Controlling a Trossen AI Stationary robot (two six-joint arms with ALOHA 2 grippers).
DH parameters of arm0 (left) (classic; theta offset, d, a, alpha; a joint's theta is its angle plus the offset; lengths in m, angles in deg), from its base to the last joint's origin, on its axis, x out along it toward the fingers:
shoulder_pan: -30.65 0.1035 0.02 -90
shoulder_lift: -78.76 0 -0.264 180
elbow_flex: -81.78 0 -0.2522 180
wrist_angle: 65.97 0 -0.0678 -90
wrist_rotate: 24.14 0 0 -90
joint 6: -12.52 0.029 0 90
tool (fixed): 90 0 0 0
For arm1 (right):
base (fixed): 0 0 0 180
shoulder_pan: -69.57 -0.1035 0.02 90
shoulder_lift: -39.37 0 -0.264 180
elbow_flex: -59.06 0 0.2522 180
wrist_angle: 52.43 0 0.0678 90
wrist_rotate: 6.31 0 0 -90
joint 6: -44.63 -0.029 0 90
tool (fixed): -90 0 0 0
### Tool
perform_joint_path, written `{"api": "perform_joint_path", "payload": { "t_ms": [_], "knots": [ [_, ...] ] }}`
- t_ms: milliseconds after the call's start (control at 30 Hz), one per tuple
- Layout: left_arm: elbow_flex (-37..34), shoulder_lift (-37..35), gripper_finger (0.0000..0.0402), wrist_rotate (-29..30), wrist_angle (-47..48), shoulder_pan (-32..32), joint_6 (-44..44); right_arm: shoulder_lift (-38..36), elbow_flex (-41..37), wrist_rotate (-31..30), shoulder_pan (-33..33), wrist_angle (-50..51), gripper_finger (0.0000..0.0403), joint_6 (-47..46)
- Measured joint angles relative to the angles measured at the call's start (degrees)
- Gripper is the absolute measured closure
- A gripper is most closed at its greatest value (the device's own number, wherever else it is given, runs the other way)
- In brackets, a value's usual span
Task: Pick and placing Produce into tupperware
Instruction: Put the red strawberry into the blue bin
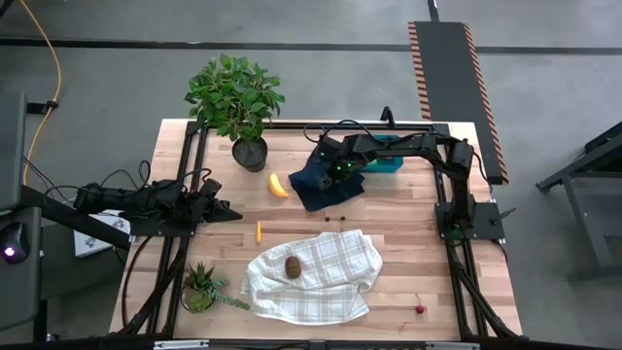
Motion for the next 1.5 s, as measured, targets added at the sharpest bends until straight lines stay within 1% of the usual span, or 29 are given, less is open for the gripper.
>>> {"api": "perform_joint_path", "payload": {
  "t_ms": [367,633,767,900,1167,1500],
  "knots": [
    [0.00,0.00,0.0362,0.00,0.00,-0.02,0.00,-0.46,0.61,0.22,0.00,-0.29,0.0401,-0.06],
    [0.01,0.02,0.0362,0.00,-0.02,-0.02,0.00,-0.60,7.86,0.23,0.02,2.38,0.0401,2.02],
    [0.00,0.02,0.0362,0.00,-0.02,0.00,0.02,-0.61,12.09,0.24,0.47,5.93,0.0401,4.18],
    [0.01,0.00,0.0362,0.00,0.00,0.00,0.02,-0.68,15.09,-2.29,1.60,10.69,0.0401,6.35],
    [-0.01,0.00,0.0362,0.00,0.00,0.00,0.02,-0.68,15.98,-2.37,4.81,16.97,0.0401,7.96],
    [0.01,0.02,0.0362,0.00,0.00,0.00,0.61,-0.68,15.98,-2.34,5.68,17.59,0.0401,7.98]
  ]
}}
